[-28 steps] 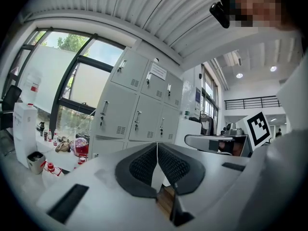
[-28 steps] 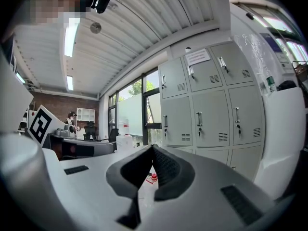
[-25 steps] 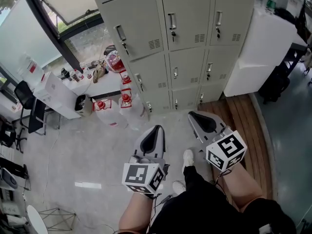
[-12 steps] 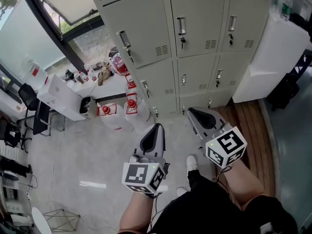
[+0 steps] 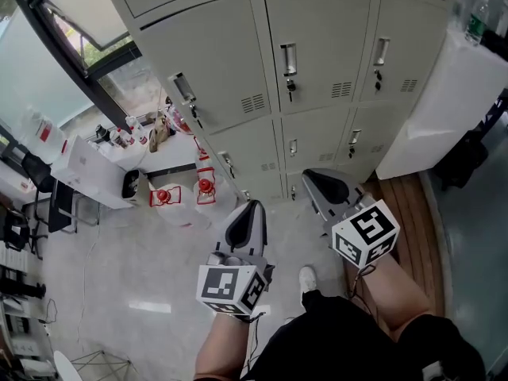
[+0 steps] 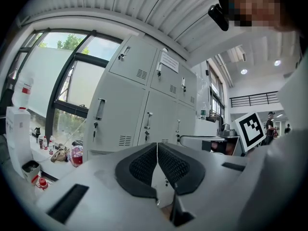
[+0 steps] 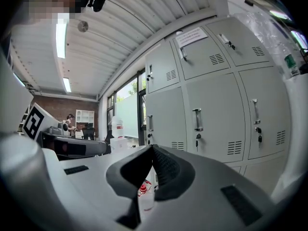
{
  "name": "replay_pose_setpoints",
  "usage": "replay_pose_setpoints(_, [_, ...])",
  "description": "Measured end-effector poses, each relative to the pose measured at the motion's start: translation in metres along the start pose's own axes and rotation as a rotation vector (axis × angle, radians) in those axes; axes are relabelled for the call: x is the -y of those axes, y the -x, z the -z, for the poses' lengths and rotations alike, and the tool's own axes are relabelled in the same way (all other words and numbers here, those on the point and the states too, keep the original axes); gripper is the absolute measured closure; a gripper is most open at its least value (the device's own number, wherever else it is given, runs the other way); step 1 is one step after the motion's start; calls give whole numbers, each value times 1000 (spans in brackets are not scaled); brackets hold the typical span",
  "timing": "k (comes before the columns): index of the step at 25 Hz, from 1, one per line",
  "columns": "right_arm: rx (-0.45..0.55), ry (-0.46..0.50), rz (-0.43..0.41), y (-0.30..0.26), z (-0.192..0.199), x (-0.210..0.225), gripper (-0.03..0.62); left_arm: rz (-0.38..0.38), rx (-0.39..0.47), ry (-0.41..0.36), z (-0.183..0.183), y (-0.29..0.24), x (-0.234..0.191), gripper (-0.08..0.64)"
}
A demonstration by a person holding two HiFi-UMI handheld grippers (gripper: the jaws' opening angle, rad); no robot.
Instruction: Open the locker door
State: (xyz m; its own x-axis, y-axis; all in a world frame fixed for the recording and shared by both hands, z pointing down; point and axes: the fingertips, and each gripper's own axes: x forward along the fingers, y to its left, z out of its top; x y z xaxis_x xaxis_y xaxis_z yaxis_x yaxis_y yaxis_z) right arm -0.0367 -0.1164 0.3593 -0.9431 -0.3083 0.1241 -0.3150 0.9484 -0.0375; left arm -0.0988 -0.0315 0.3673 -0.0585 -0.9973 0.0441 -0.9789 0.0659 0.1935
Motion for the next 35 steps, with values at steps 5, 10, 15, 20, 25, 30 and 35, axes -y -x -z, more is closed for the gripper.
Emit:
replay_pose_setpoints(5, [-3,-8,-4,-23,-2,34,538,-12,-7,-1,-4,-37,-8,540])
replay_pose_setpoints(10, [9,-17,-9,-43,-5,63,538,-19,-12,-13,-9,-68,-11,540])
replay_pose_setpoints(15, [25,-20,-15,-59,-12,82,538,-21,-10,-23,-15,-89,-13,540])
replay_pose_setpoints(20, [31,-31,-13,-69,-16,94,538,-13,-14,-28,-17,-102,-12,540])
replay_pose_setpoints(25, [42,-48,15,-79,-20,106,538,16,-10,-35,-21,-115,-15,540])
replay_pose_setpoints(30, [41,-47,56,-97,-22,112,508,71,-12,-31,-23,-130,-25,540])
replay_pose_setpoints(35, [37,-59,139,-119,-29,127,483,147,-26,-41,-29,-148,-41,540])
